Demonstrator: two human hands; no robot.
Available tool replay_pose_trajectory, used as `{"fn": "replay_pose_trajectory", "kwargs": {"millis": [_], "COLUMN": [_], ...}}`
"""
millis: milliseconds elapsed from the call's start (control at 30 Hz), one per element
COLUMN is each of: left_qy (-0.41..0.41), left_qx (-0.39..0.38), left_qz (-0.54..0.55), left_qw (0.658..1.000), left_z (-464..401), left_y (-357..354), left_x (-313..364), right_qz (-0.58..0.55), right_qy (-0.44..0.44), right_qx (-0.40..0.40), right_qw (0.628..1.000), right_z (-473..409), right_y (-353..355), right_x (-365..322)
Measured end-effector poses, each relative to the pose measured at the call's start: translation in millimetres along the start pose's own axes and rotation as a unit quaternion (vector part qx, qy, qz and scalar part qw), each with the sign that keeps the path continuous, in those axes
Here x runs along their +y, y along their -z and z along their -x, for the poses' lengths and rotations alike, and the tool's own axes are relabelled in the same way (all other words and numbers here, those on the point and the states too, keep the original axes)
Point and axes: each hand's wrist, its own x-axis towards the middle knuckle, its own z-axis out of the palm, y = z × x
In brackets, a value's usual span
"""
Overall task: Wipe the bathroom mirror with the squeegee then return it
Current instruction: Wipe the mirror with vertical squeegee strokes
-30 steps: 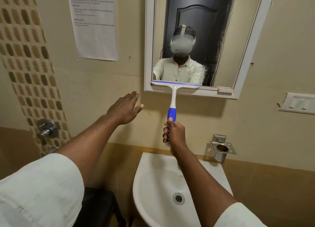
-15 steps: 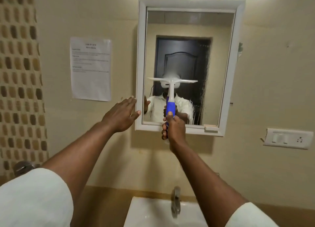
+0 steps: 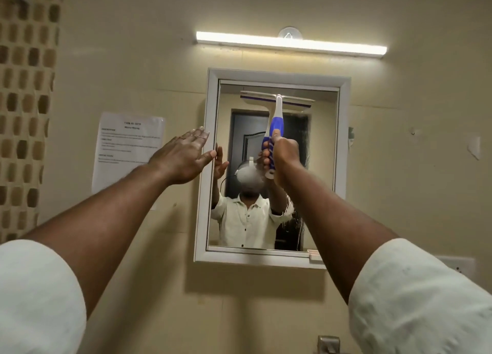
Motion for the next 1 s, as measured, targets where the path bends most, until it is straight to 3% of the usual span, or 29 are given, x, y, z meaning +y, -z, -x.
{"fn": "replay_pose_trajectory", "kwargs": {"millis": [1000], "left_qy": [-0.018], "left_qx": [-0.034], "left_qz": [0.013], "left_qw": [0.999], "left_z": [0.0], "left_y": [-30.2], "left_x": [-3.2], "right_qz": [0.029], "right_qy": [0.005], "right_qx": [-0.002], "right_qw": [1.0], "right_z": [-32.2], "right_y": [14.1], "right_x": [-13.8]}}
